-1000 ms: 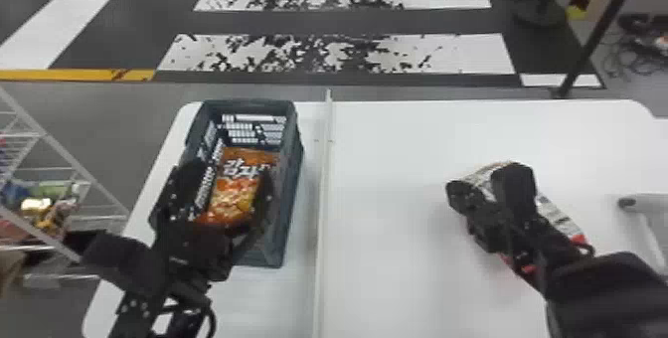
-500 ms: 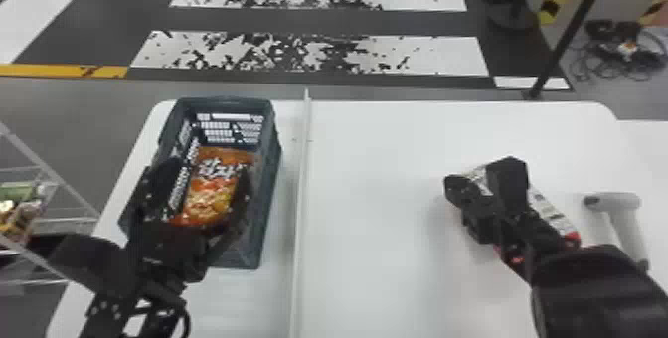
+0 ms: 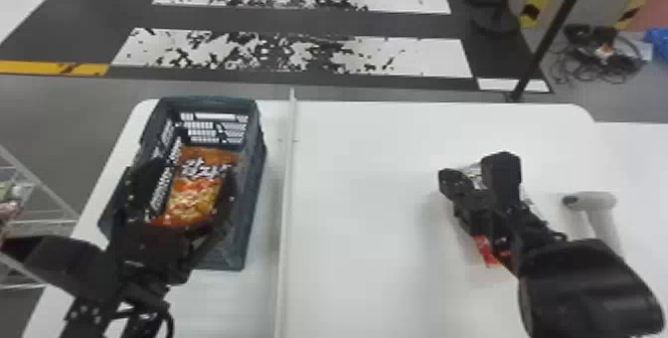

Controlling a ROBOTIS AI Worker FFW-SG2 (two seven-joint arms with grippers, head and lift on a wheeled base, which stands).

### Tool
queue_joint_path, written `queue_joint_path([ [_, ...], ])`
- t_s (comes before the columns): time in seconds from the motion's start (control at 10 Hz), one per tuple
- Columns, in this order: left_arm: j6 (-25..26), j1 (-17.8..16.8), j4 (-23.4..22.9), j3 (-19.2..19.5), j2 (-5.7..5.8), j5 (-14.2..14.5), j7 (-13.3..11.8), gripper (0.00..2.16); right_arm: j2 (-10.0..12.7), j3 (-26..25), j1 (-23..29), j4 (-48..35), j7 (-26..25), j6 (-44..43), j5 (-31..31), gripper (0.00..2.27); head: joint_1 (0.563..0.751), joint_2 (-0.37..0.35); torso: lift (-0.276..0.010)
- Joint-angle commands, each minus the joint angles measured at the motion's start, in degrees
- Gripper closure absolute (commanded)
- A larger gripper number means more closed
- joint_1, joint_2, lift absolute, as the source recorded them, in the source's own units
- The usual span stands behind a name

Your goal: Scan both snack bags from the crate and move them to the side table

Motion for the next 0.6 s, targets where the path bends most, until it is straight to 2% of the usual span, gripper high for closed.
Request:
queue_joint_path([
  [0.0,0.00,0.00,0.01,-0.02,0.00,-0.01,-0.09,0.09,0.60,-0.53,-0.58,0.57,-0.12,-0.37,-0.30,2.21,0.695,-0.017,-0.075],
  [0.5,-0.35,-0.09,0.36,-0.02,-0.26,-0.01,-0.09,0.09,0.60,-1.76,-1.72,1.71,-1.00,-0.55,-0.48,2.21,0.695,-0.031,-0.075],
])
